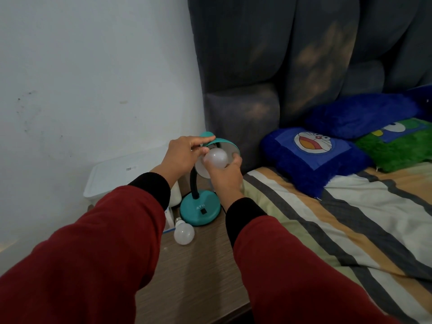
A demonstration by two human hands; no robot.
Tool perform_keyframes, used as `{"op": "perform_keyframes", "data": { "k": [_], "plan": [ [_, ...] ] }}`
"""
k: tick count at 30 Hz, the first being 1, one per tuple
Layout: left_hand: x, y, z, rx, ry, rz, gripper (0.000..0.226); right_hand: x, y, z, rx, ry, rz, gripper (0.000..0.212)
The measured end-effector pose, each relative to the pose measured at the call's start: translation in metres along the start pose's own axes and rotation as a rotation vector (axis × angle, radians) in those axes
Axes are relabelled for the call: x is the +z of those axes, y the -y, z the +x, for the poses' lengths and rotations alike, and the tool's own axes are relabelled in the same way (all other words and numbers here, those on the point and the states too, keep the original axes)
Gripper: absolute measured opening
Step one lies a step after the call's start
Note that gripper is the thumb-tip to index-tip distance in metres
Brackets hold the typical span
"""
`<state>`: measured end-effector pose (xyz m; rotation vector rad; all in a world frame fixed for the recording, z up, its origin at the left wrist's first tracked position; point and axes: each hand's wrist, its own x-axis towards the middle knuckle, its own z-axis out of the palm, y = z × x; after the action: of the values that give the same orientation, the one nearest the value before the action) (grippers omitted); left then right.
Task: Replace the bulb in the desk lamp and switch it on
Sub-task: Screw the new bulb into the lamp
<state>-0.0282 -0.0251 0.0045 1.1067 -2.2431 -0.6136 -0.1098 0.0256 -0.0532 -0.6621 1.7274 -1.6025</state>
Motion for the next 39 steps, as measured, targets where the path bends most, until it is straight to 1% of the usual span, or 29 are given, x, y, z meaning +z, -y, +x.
{"op": "perform_keyframes", "data": {
  "k": [1, 2, 4, 5, 6, 9, 10, 11, 12, 14, 16, 18, 19, 20, 22, 23, 24, 28, 29, 30, 32, 33, 35, 37, 38, 39],
  "plan": [
    [0.0, 0.0, 0.0, -0.005, 0.002, -0.008, 0.037, 0.0, -0.001, 0.0, -0.021, -0.006, 0.003, 0.08],
    [0.0, 0.0, 0.0, -0.007, 0.004, -0.011, 0.037, -0.001, -0.001, -0.001, -0.04, -0.004, -0.006, 0.076],
    [0.001, 0.0, 0.0, -0.004, 0.005, -0.005, 0.037, -0.003, -0.002, -0.001, -0.033, 0.002, -0.009, 0.062],
    [0.001, -0.001, 0.0, -0.001, 0.005, -0.002, 0.036, -0.004, -0.002, 0.0, -0.01, 0.0, -0.001, 0.057],
    [0.001, -0.001, 0.0, 0.0, 0.004, 0.002, 0.036, -0.005, -0.001, 0.001, 0.015, -0.003, 0.004, 0.058],
    [0.001, -0.001, 0.0, -0.006, -0.002, -0.004, 0.036, -0.005, 0.001, 0.001, 0.011, -0.003, -0.027, 0.077],
    [0.001, -0.001, 0.0, -0.009, -0.003, -0.007, 0.036, -0.005, 0.001, 0.001, 0.002, -0.004, -0.053, 0.081],
    [0.001, -0.001, 0.0, -0.011, -0.004, -0.009, 0.036, -0.005, 0.001, 0.001, -0.012, -0.008, -0.071, 0.078],
    [0.001, -0.001, 0.0, -0.011, -0.005, -0.01, 0.036, -0.004, 0.001, 0.001, -0.019, -0.014, -0.07, 0.071],
    [0.002, -0.001, 0.0, -0.007, -0.005, -0.002, 0.036, -0.005, 0.001, 0.0, 0.014, -0.016, -0.016, 0.059],
    [0.001, -0.001, 0.0, -0.006, -0.006, 0.005, 0.036, -0.006, 0.002, 0.002, 0.054, -0.004, 0.001, 0.064],
    [0.001, 0.0, 0.0, -0.012, -0.007, -0.001, 0.036, -0.006, 0.002, 0.001, 0.031, 0.01, -0.039, 0.077],
    [0.001, 0.0, 0.0, -0.014, -0.005, -0.006, 0.036, -0.007, 0.001, 0.0, 0.011, 0.011, -0.067, 0.079],
    [0.001, -0.001, 0.0, -0.014, -0.004, -0.009, 0.037, -0.007, 0.0, 0.001, 0.004, 0.008, -0.077, 0.076],
    [0.002, -0.001, 0.0, -0.01, -0.006, -0.008, 0.037, -0.008, 0.0, 0.003, 0.038, 0.019, -0.048, 0.06],
    [0.002, -0.001, 0.0, -0.009, -0.005, -0.006, 0.037, -0.009, 0.001, 0.004, 0.061, 0.04, -0.052, 0.055],
    [0.002, -0.002, 0.0, -0.008, -0.002, -0.002, 0.037, -0.008, 0.001, 0.006, 0.079, 0.056, -0.066, 0.056],
    [0.002, -0.001, 0.0, -0.007, -0.009, -0.015, 0.036, -0.007, 0.001, 0.009, 0.096, 0.048, -0.071, 0.078],
    [0.002, -0.001, 0.0, -0.01, -0.009, -0.019, 0.036, -0.007, 0.002, 0.008, 0.097, 0.043, -0.065, 0.078],
    [0.002, -0.001, 0.0, -0.014, -0.007, -0.019, 0.036, -0.006, 0.001, 0.01, 0.099, 0.032, -0.061, 0.073],
    [0.002, -0.001, 0.001, -0.022, -0.004, -0.017, 0.037, -0.004, 0.0, 0.013, 0.113, 0.044, -0.056, 0.057],
    [0.002, -0.001, 0.002, -0.023, -0.003, -0.018, 0.037, -0.004, 0.001, 0.009, 0.116, 0.066, -0.085, 0.055],
    [0.002, -0.002, 0.002, -0.021, -0.005, -0.017, 0.036, -0.003, -0.001, 0.009, 0.1, 0.053, -0.098, 0.063],
    [0.002, -0.002, 0.001, -0.019, -0.006, -0.027, 0.036, -0.004, -0.004, 0.011, 0.076, 0.038, -0.026, 0.078],
    [0.002, -0.002, 0.001, -0.017, -0.007, -0.027, 0.036, -0.004, -0.005, 0.011, 0.049, 0.032, -0.014, 0.078],
    [0.002, -0.002, 0.001, -0.017, -0.007, -0.023, 0.036, -0.004, -0.004, 0.009, 0.041, 0.042, -0.018, 0.073]
  ]
}}
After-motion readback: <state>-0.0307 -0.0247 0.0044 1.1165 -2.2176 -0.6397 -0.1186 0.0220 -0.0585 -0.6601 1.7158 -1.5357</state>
